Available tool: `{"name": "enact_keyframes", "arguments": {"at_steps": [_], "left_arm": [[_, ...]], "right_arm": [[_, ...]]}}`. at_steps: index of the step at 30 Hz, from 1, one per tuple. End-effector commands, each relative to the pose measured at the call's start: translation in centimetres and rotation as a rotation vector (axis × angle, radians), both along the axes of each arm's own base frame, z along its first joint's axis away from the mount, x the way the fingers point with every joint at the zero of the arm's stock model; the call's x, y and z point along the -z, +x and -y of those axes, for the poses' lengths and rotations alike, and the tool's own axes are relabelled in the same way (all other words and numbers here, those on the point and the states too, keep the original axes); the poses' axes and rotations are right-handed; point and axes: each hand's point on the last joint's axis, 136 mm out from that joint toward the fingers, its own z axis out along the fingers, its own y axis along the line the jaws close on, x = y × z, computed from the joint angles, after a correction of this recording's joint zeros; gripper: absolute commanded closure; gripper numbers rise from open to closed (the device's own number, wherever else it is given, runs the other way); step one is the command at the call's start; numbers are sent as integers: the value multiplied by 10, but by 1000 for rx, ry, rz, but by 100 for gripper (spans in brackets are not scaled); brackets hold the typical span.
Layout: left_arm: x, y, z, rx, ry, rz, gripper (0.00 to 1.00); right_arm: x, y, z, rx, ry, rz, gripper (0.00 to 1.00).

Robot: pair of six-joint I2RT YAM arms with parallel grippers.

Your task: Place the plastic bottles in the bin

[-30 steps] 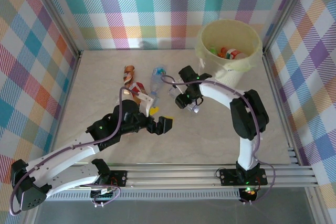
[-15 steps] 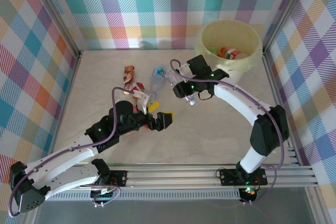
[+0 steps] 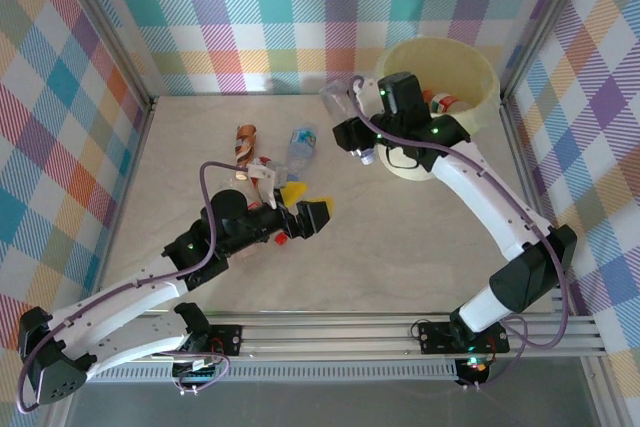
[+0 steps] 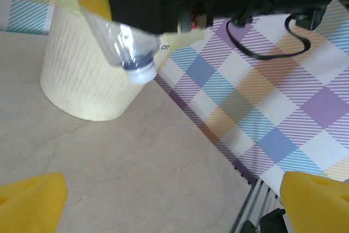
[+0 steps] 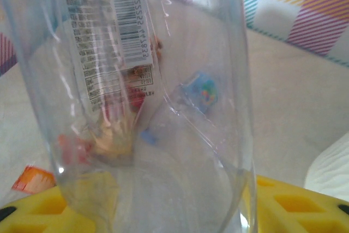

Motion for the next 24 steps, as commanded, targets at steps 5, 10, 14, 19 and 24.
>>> {"name": "enact_keyframes", "arguments": {"at_steps": [5, 10, 14, 19, 24], "left_arm": [[-20, -5, 9, 46, -59, 25, 0], [-15, -6, 12, 64, -41, 18, 0], [-13, -7, 13, 72, -33, 18, 0], [-10, -9, 14, 90, -19, 22, 0], [-13, -15, 16, 119, -11, 32, 0]], "right_arm": [[-77, 33, 51, 261, 80, 172, 41], [-100, 53, 92, 448, 57, 244, 41], [-108, 70, 128, 565, 56, 248, 40], [-101, 90, 155, 648, 16, 228, 40], [-85, 102, 175, 708, -27, 194, 40]]}}
